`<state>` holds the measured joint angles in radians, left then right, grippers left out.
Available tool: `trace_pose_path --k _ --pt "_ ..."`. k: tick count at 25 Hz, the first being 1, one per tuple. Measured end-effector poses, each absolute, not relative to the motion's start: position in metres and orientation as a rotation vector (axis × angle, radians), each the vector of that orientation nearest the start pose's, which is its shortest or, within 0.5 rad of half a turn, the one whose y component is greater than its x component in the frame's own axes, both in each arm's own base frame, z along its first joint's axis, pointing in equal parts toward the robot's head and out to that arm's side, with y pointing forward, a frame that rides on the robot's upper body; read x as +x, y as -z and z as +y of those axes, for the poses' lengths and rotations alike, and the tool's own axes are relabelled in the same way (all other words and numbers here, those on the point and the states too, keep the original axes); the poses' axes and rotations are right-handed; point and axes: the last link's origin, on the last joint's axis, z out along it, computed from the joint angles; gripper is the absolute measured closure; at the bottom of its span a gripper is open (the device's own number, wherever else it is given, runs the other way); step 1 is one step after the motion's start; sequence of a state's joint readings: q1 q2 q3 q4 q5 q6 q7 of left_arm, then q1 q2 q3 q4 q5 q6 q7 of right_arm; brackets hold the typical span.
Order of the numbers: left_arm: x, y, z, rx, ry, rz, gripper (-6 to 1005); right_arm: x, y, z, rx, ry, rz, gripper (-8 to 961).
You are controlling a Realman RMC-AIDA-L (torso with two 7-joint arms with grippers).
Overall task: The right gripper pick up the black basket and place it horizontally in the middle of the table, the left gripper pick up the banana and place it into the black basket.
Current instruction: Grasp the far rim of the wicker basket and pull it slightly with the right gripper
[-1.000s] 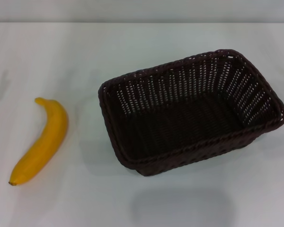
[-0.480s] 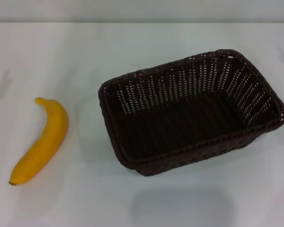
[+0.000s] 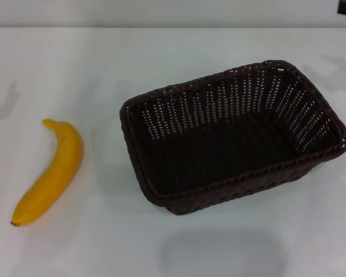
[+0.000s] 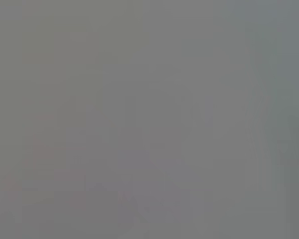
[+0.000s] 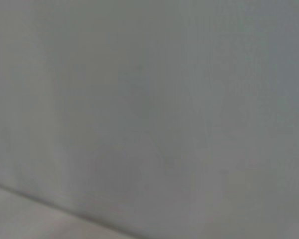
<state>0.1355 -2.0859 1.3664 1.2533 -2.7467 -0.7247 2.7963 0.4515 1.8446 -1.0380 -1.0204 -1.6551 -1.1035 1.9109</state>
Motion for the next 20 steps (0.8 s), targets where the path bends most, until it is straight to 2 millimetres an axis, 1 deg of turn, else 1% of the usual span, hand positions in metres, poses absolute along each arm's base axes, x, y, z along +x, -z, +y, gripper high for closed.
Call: trace_pose_path --k 3,5,6,7,9,13,20 --pt "-0.293 -0.134 0.294 -1.47 0.54 -0.179 120 0.23 -0.138 0.411 -2.322 -0.526 0.782 245" --pt "-0.293 -0.134 0.294 -1.47 0.541 -0.179 120 0.223 -0.137 0.413 -2.371 -0.432 0.817 245" --pt "-0.293 -0.134 0.294 -1.47 0.542 -0.179 120 0.223 -0.137 0.413 -2.371 -0.432 0.817 245" --pt "-0.293 -0.134 0.294 -1.47 0.543 -0.178 120 0.219 -0.136 0.416 -2.408 -0.338 0.842 245" --pt "-0.292 -0.134 0.295 -1.47 0.544 -0.179 120 0.216 -0.135 0.417 -2.429 -0.277 0.854 245" --pt "-0.292 -0.133 0.295 -1.472 0.547 -0.179 120 0.207 -0.137 0.421 -2.462 -0.17 0.832 245" --pt "-0.29 -0.129 0.296 -1.482 0.554 -0.184 120 0.191 -0.137 0.419 -2.546 -0.034 0.765 245"
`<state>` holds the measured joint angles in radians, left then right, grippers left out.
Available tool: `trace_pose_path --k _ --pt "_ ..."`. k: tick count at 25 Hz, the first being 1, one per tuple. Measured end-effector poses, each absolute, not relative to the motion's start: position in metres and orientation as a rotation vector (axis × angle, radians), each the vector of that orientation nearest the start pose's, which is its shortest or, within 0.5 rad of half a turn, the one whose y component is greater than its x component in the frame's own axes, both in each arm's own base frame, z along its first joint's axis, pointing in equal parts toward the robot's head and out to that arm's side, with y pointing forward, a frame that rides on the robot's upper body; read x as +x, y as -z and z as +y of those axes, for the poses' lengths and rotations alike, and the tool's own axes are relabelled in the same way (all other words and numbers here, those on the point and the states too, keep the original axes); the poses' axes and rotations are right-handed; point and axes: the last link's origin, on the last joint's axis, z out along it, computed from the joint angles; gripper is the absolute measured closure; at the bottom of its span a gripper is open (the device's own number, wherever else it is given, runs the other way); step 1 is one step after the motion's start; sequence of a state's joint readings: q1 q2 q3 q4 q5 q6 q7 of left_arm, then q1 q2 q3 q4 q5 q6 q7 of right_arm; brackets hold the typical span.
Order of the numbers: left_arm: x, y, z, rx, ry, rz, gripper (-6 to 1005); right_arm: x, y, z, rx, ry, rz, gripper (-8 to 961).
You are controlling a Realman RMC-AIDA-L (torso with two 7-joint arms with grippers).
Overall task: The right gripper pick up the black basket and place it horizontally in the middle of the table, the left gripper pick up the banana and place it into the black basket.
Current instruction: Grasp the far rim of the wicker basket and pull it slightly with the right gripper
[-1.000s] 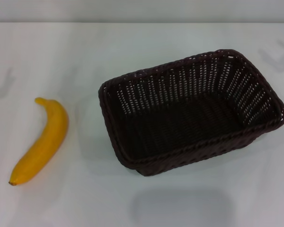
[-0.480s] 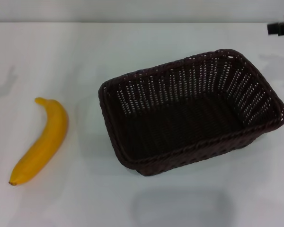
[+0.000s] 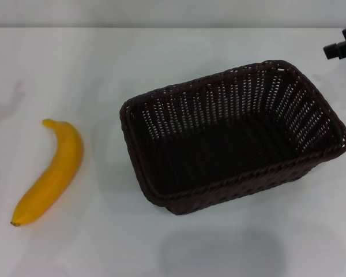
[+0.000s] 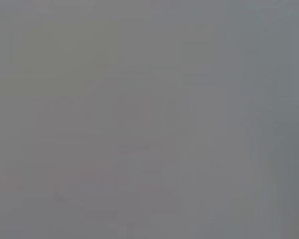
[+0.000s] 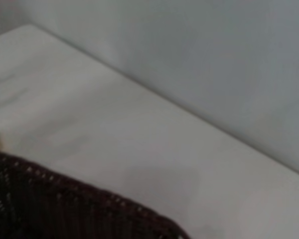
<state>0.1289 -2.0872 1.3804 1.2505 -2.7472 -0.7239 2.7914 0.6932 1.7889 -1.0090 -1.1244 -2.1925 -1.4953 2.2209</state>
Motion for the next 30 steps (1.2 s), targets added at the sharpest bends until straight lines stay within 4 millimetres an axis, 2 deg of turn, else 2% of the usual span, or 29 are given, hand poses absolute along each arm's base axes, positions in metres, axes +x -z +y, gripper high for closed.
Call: trace_pose_path --k 5,13,23,30 --pt "-0.291 -0.126 0.295 -1.489 0.555 -0.19 120 0.186 -0.13 0.414 -2.569 0.015 0.755 245" --pt "-0.29 -0.122 0.299 -1.501 0.559 -0.193 120 0.191 -0.114 0.411 -2.563 0.129 0.78 244" --pt "-0.289 -0.121 0.301 -1.505 0.564 -0.19 121 0.182 -0.111 0.408 -2.567 0.129 0.835 244" --pt "-0.289 -0.12 0.301 -1.506 0.563 -0.191 121 0.188 -0.112 0.404 -2.49 0.131 0.968 244"
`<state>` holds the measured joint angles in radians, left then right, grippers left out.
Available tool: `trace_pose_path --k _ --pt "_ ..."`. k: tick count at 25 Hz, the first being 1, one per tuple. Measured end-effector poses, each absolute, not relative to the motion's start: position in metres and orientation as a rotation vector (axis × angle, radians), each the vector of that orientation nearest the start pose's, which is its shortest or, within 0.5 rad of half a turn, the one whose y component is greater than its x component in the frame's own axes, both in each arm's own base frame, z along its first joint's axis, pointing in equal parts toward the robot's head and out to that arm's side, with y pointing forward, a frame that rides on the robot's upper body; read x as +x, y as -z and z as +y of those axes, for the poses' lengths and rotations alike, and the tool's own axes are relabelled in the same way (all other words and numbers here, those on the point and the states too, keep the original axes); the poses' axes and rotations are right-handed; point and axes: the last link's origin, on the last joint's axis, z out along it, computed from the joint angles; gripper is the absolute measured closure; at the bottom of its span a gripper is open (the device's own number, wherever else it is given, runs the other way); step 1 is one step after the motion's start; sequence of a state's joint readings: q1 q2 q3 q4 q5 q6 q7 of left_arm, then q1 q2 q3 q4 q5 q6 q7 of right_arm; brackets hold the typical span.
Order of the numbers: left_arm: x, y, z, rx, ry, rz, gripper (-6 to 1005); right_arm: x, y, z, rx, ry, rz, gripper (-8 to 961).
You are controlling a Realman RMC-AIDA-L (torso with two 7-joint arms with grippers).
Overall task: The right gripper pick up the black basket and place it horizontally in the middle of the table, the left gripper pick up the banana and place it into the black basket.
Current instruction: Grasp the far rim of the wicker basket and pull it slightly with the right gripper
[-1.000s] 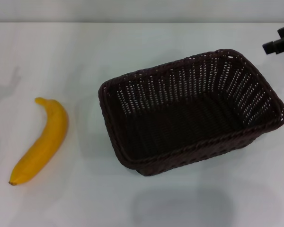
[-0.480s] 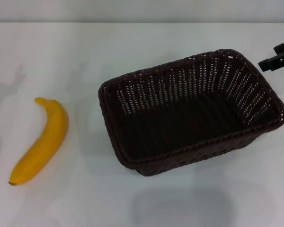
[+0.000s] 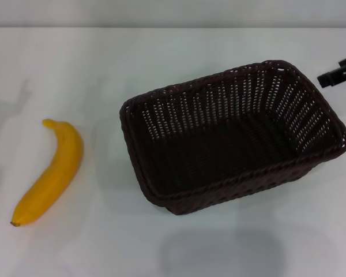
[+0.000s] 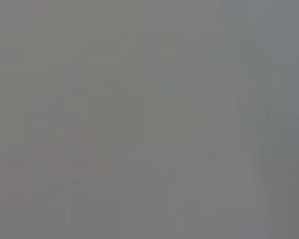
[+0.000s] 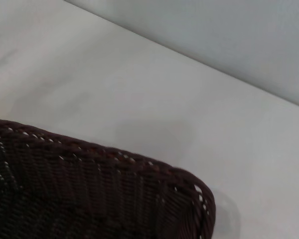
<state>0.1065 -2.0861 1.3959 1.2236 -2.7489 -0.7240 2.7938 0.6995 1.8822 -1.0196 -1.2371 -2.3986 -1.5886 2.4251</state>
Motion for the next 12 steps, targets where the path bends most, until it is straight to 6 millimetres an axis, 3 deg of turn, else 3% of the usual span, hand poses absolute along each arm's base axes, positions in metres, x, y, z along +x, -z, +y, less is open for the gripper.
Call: trace_pose_path --k 12 --pt "-0.289 -0.117 0.306 -1.517 0.563 -0.193 121 0.176 -0.1 0.389 -2.533 0.15 0.953 244"
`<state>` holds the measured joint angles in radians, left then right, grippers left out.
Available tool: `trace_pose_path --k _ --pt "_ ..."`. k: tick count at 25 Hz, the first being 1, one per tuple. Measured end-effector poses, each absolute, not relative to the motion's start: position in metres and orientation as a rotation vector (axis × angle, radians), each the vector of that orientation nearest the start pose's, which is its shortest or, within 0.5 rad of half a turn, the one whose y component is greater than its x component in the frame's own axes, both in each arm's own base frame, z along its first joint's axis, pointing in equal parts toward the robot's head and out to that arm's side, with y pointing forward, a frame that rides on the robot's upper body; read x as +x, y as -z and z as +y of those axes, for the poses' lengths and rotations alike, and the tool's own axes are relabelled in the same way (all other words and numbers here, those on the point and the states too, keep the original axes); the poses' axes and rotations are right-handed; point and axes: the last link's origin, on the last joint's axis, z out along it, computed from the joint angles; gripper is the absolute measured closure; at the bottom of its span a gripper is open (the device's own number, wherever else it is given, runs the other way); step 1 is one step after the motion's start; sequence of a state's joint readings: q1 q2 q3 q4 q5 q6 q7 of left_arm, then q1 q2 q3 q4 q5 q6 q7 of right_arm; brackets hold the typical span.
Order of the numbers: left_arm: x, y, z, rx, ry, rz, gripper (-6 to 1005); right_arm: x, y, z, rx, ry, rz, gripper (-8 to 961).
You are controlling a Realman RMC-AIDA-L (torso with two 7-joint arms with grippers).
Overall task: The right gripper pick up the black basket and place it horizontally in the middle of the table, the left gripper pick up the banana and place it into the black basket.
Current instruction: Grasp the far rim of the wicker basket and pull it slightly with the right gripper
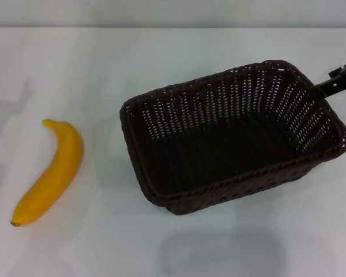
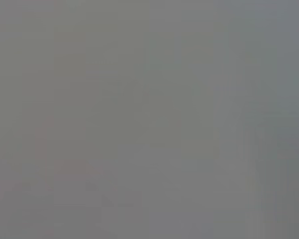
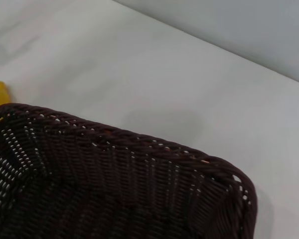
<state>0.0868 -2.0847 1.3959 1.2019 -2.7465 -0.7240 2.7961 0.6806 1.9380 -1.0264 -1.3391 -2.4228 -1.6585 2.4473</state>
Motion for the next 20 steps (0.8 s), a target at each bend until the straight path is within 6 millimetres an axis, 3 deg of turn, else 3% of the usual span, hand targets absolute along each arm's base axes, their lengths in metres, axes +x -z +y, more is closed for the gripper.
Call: trace_pose_path --k 20 --pt "-0.291 -0.114 0.306 -1.521 0.564 -0.2 121 0.184 -0.08 0.393 -2.569 0.21 0.904 244"
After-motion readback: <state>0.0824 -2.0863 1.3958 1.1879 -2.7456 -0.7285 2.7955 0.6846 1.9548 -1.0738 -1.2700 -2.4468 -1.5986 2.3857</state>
